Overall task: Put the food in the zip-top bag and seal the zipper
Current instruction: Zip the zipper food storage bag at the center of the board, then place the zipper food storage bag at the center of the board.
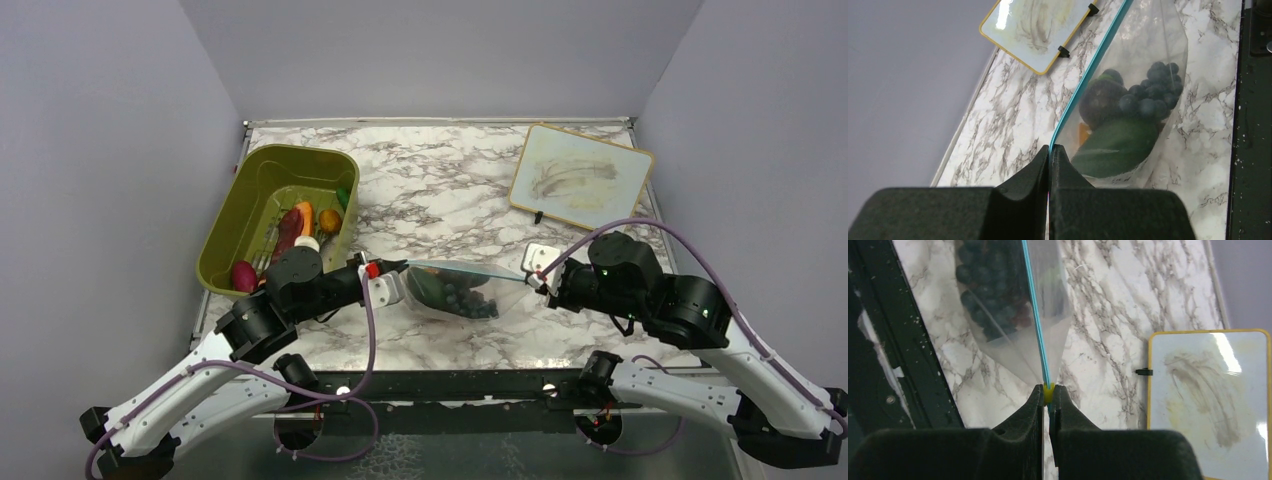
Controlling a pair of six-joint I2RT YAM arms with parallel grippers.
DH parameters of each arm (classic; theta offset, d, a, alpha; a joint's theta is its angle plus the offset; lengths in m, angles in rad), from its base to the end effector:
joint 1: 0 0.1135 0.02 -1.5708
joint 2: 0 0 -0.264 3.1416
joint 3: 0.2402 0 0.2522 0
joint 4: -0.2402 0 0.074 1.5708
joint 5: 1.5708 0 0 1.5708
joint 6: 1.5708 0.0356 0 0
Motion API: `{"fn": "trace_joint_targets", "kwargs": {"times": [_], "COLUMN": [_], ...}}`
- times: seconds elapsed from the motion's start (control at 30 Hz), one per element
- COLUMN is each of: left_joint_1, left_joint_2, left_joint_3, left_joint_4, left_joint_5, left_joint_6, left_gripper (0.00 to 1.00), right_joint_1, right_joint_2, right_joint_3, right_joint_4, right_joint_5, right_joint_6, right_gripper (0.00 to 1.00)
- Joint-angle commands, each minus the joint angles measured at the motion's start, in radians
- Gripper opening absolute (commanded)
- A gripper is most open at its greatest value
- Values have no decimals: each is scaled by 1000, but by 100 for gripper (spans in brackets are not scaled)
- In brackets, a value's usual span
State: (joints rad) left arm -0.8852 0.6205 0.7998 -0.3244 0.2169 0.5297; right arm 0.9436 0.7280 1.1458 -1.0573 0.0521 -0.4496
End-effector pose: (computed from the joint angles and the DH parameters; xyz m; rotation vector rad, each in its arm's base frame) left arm 0.0847 -0.1157 0.3540 1.2448 1.2058 -0.4487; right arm 0.0663 0.0883 0.3780 -1.4006 1.7196 0.2164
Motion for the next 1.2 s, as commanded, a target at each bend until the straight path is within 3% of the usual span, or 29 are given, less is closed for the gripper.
{"fn": "trace_joint_targets", "kwargs": {"times": [0.0, 0.23, 0.33, 0.43, 0.57, 0.67, 0.87, 0.97, 1.17], "left_joint_1": [14, 14, 14, 14, 16, 19, 32, 77, 232], "left_joint_2": [-38, -36, -32, -9, 122, 235, 359, 380, 460], "left_joint_3": [22, 42, 20, -49, -92, -78, -16, -31, -22], "left_joint_4": [-31, -119, -103, -2, 149, 186, 212, 267, 315], "left_joint_5": [21, 308, 346, 201, -26, -134, -307, -330, -190], "left_joint_6": [-38, -125, -170, -242, -351, -373, -365, -404, -509], "left_gripper": [0, 0, 0, 0, 0, 0, 0, 0, 0], "right_joint_1": [-8, -9, -8, -8, -8, -9, -8, -8, -19], "right_joint_2": [-1, -6, -7, 14, 73, 139, 200, 203, 252], "right_joint_3": [51, 89, 92, 38, -54, -63, -133, -238, -327], "right_joint_4": [-204, -274, -245, -137, 102, 232, 423, 585, 839], "right_joint_5": [-52, -282, -334, -283, -83, 45, 113, 203, 347], "right_joint_6": [-4, -21, -33, -78, -111, -85, -90, -104, -100], "right_gripper": [1, 1, 1, 1, 1, 1, 1, 1, 1]}}
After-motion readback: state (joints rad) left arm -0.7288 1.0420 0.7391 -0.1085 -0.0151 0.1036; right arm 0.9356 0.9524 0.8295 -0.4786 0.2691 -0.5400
